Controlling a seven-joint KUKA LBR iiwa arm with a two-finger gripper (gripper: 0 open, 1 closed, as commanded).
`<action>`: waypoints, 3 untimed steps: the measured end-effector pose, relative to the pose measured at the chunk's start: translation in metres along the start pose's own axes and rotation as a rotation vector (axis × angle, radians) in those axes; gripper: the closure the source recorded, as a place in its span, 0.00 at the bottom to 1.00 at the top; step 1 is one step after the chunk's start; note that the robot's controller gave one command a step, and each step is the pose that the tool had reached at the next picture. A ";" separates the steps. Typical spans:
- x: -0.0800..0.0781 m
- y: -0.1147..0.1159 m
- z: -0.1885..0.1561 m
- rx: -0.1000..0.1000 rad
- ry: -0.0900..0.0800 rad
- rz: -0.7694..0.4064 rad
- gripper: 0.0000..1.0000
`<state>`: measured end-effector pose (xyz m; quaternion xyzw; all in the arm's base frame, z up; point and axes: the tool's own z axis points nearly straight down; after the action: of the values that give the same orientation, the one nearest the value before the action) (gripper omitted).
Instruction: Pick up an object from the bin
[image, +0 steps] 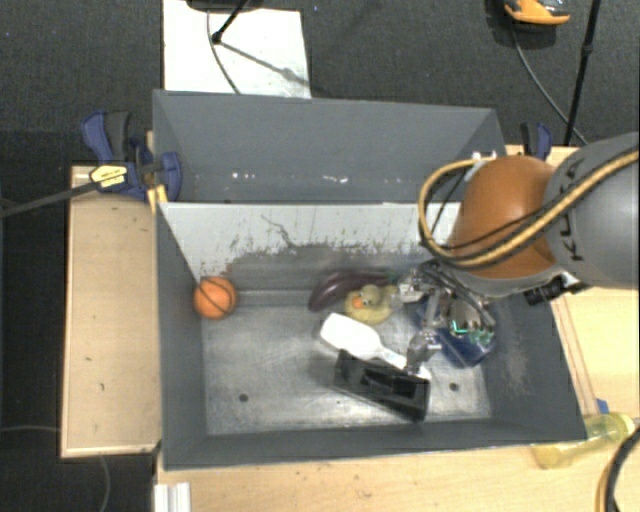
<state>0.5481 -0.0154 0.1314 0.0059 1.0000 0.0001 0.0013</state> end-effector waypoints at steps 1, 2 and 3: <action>-0.004 0.016 0.058 0.000 -0.006 0.143 1.00; -0.004 0.016 0.058 0.000 -0.006 0.142 1.00; 0.001 0.019 0.036 0.000 0.001 0.135 1.00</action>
Offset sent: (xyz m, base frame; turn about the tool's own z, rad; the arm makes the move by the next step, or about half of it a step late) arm 0.0000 0.0000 0.0000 0.0000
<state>0.5476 0.0036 0.0955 0.0732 0.9973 0.0002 0.0009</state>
